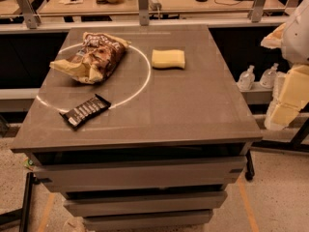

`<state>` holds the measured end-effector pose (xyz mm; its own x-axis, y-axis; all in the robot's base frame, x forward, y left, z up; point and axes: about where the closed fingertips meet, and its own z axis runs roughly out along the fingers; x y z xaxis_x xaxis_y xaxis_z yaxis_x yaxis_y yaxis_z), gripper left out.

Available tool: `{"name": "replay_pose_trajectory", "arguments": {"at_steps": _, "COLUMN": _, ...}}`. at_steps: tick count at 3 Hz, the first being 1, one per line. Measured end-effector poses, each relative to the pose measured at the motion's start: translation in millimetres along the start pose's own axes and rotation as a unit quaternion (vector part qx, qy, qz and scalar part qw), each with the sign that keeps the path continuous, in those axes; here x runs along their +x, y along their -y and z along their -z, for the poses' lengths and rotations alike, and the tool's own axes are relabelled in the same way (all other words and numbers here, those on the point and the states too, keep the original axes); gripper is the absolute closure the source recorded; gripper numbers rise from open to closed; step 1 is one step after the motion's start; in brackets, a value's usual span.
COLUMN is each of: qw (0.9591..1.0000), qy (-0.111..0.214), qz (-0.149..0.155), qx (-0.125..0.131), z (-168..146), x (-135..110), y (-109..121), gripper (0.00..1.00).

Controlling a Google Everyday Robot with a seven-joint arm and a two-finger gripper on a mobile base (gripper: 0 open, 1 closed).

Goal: Move sponge near brown chip bag

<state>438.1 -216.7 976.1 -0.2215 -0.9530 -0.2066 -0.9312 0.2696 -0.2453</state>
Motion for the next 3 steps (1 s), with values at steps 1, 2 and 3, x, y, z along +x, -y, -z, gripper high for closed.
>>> {"name": "replay_pose_trajectory", "arguments": {"at_steps": 1, "qw": 1.0, "qy": 0.004, "qz": 0.0, "qx": 0.002, "z": 0.8, "x": -7.0, "y": 4.3, "gripper": 0.0}}
{"name": "replay_pose_trajectory", "arguments": {"at_steps": 2, "qw": 0.9999, "qy": 0.004, "qz": 0.014, "qx": -0.001, "z": -1.6, "x": -35.9, "y": 25.0, "gripper": 0.0}}
{"name": "replay_pose_trajectory", "arguments": {"at_steps": 3, "qw": 0.9996, "qy": 0.001, "qz": 0.029, "qx": 0.002, "z": -10.6, "x": -86.4, "y": 69.1, "gripper": 0.0}}
